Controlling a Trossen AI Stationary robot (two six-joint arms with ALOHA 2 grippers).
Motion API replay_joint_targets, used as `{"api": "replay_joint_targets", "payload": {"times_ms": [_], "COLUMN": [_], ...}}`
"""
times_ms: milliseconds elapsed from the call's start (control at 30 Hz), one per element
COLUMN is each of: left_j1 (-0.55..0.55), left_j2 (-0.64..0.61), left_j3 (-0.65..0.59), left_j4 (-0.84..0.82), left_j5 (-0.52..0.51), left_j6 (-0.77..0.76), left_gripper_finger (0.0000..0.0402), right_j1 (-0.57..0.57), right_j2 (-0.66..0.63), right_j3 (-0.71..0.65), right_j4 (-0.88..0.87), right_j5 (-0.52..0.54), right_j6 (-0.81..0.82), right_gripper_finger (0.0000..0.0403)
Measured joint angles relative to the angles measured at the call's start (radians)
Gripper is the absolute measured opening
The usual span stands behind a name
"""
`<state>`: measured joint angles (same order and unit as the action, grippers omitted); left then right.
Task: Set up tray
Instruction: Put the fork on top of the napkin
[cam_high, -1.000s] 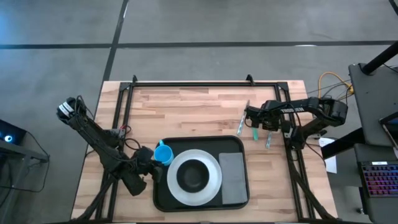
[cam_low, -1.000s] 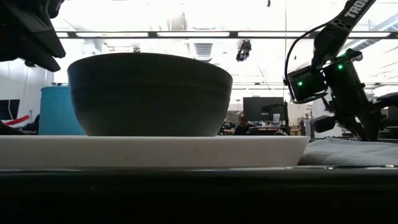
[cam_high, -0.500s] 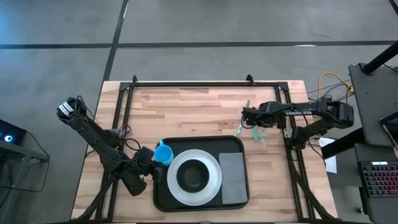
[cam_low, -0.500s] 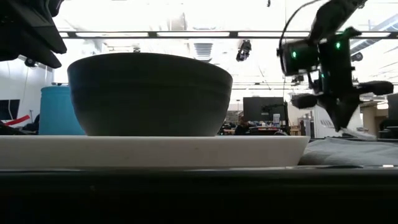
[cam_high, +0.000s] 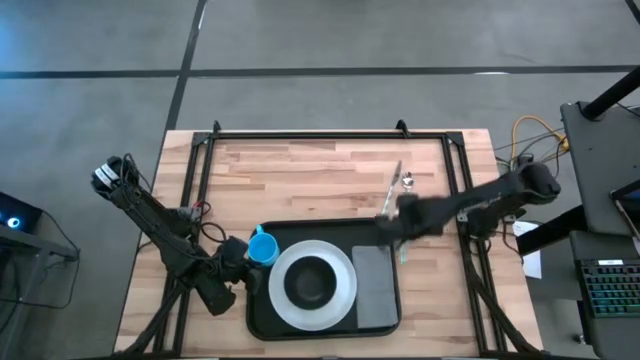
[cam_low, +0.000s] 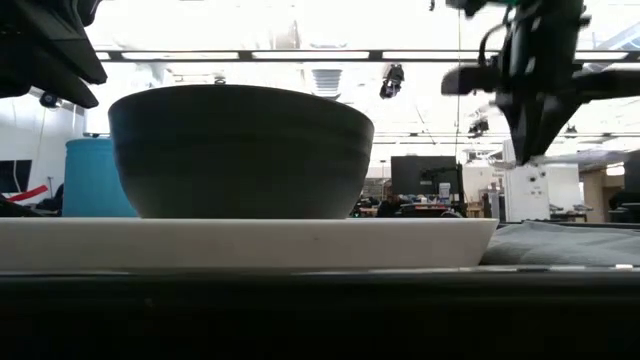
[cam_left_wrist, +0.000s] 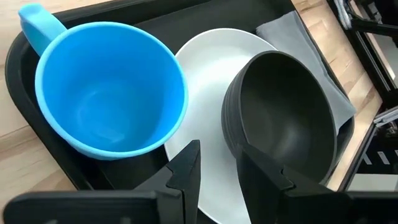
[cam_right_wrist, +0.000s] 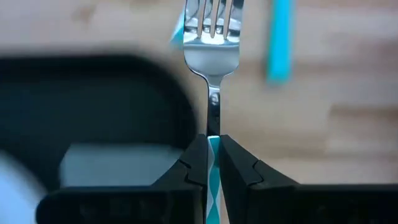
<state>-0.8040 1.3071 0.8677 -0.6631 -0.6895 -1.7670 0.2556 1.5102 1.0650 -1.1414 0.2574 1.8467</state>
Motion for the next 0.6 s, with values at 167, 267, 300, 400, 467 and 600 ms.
{"api": "replay_joint_targets", "payload": {"times_ms": [167, 267, 300, 400, 467, 600], "left_j1": [0.0, 0.0, 0.0, -0.001, -0.005, -0.017], "left_j2": [0.0, 0.0, 0.0, 0.0, 0.0, 0.0], "left_j3": [0.0, 0.0, 0.0, 0.0, 0.0, 0.0], "left_j4": [0.0, 0.001, 0.001, 0.003, 0.008, 0.009], "left_j5": [-0.001, -0.001, -0.001, -0.001, -0.001, -0.001], "left_j6": [0.041, 0.061, 0.063, 0.064, 0.064, 0.064], "left_gripper_finger": [0.0084, 0.0084, 0.0084, 0.0084, 0.0084, 0.0084], "right_j1": [0.163, 0.209, 0.217, 0.223, 0.222, 0.212], "right_j2": [0.175, 0.294, 0.33, 0.428, 0.472, 0.513], "right_j3": [0.145, 0.231, 0.256, 0.316, 0.338, 0.362], "right_j4": [0.004, 0.004, 0.005, 0.006, 0.026, 0.142], "right_j5": [-0.044, -0.053, -0.056, -0.082, -0.113, -0.153], "right_j6": [0.112, 0.167, 0.183, 0.223, 0.223, 0.198], "right_gripper_finger": [0.0013, 0.0013, 0.0013, 0.0013, 0.0016, 0.0027]}}
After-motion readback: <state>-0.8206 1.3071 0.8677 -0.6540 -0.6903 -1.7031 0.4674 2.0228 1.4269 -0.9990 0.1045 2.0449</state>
